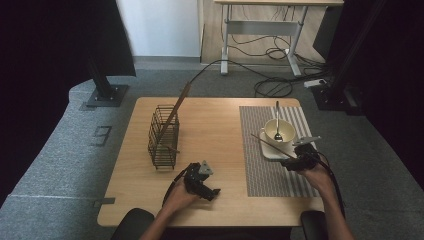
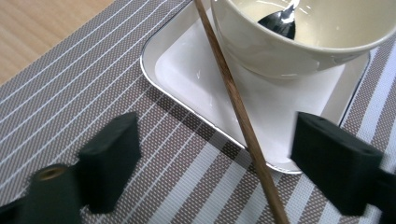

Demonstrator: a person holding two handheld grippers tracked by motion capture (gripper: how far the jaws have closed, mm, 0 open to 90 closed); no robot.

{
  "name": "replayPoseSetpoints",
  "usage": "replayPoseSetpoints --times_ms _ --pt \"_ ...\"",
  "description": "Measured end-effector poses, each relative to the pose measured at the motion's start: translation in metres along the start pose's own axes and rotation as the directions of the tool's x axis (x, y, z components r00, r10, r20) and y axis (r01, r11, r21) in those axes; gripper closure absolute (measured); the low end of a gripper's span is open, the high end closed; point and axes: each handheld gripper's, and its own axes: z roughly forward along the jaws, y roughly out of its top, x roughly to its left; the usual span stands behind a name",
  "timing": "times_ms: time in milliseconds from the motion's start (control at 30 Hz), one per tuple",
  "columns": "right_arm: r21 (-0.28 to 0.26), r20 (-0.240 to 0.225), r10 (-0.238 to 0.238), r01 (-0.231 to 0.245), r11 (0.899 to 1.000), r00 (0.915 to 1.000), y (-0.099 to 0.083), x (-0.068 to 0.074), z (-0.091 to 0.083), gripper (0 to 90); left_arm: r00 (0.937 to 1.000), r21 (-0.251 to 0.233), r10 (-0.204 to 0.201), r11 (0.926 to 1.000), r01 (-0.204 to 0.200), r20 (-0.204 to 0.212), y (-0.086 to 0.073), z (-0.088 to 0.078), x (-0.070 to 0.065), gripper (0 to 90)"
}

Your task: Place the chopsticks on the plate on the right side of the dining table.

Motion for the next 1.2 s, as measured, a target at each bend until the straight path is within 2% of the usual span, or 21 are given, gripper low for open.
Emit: replayPoseSetpoints --times_ms 67,167,267,400,667,867,1200 --pt "-0.013 -0.016 0.026 -0.027 1.0 0.9995 -0.002 0.004 0.002 10.3 1.0 -0.001 -0.001 1.0 0.001 0.0 0.0 0.0 0.0 0.0" --pt "-0.05 -0.003 0.032 -0.032 0.998 0.9995 -0.007 0.013 0.005 2.5 1.0 -0.001 -0.002 1.0 0.002 0.0 0.0 0.0 0.0 0.0" --pt "-0.064 -0.031 0.049 -0.051 0.997 0.9983 -0.012 0.019 0.01 0.5 1.0 -0.001 -0.002 1.0 0.002 0.0 0.0 0.0 0.0 0.0" --pt "-0.056 -0.001 0.025 -0.025 0.998 0.9997 -0.018 0.026 0.013 0.0 1.0 -0.001 -0.002 1.0 0.002 0.0 0.0 0.0 0.0 0.0" --pt "-0.076 0.011 0.024 -0.023 0.997 0.9996 -0.028 0.032 0.017 0.0 1.0 0.0 -0.001 1.0 0.001 0.0 0.0 0.0 0.0 0.0" --pt "-0.081 0.011 0.036 -0.035 0.996 0.9993 -0.034 0.028 0.016 0.3 1.0 0.0 0.0 1.0 0.0 0.0 0.0 0.0 0.0 0.0" --pt "-0.069 0.046 0.064 -0.06 0.996 0.9969 -0.041 0.016 0.018 1.1 1.0 0.001 0.0 1.0 0.0 0.0 0.0 0.0 0.0 0.0"
